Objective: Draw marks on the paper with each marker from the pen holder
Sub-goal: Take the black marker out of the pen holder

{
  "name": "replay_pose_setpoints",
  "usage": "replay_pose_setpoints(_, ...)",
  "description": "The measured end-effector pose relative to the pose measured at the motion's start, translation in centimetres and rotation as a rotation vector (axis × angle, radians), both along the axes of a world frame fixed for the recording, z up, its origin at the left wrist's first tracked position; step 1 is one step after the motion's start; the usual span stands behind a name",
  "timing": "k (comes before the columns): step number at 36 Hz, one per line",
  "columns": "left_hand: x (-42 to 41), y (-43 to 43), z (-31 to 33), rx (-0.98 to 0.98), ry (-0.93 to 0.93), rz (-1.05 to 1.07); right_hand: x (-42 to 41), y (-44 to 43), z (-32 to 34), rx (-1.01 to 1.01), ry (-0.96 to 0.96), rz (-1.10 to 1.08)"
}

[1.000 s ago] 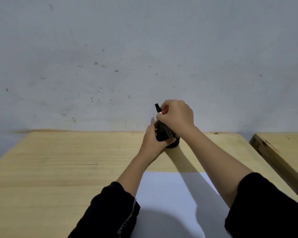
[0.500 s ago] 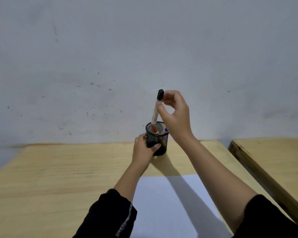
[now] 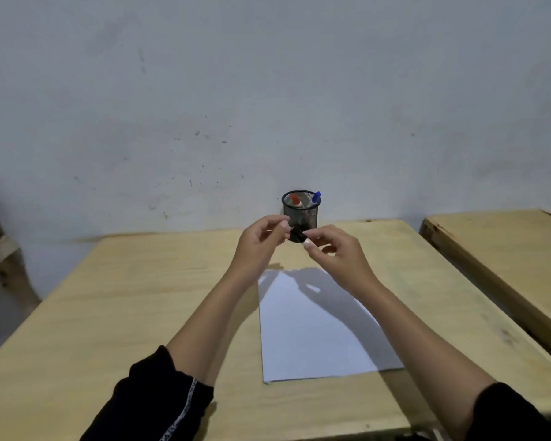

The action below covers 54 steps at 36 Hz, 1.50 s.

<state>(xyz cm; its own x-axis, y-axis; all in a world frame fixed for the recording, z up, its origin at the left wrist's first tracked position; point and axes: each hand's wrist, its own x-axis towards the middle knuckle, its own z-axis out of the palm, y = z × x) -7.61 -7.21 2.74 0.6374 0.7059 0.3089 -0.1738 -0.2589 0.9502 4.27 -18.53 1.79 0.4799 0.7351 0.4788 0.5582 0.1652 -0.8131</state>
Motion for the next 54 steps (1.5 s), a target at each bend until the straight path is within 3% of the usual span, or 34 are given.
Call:
replay_pose_setpoints(7, -2.4, -1.5, -0.9, 0.177, 0.176, -0.051, -0.8, -1.4, -0.5, -0.182, -0.091, 0.068)
replay_pose_setpoints(15, -3.7, -1.9, -0.5, 0.087, 0.026, 0.087, -0.4, -2.8, 1.5, -0.271, -0.072, 0.111)
replay_pose_setpoints(20, -4.2, -1.7, -0.8, -0.059, -0.085, 0.151, 0.4, -3.9, 1.7, -0.12, 0.143, 0.118)
replay_pose_setpoints(27, -3.5, -2.8, -0.8, -0.197, -0.177, 0.137, -1.7, -3.2, 0.9, 0.221, 0.781, 0.163)
replay_pose_setpoints(29, -3.3, -3.2, -0.8, -0.203, -0.17, 0.121, -2.5, -2.6, 0.8, 0.257, 0.879, 0.184)
replay_pose_setpoints(35, -3.9, -3.0, -0.3, -0.104, -0.113, 0.028, -3.9, -1.1, 1.0, 0.221, 0.866, 0.209)
replay_pose_setpoints(41, -4.5, -1.7, 0.0, 0.067, 0.068, 0.037, -3.8, 0.1, 0.9, 0.196, 0.832, 0.212)
replay_pose_setpoints(49, -5.8, 1.4, -1.0, -0.126, 0.113, 0.124, -2.8, 1.2, 1.3, 0.258, 0.745, 0.238)
replay_pose_setpoints(54, -7.1, 4.7, -2.6, 0.026, 0.398, 0.233, -1.5, 1.2, 0.8, 0.283, 0.844, 0.148)
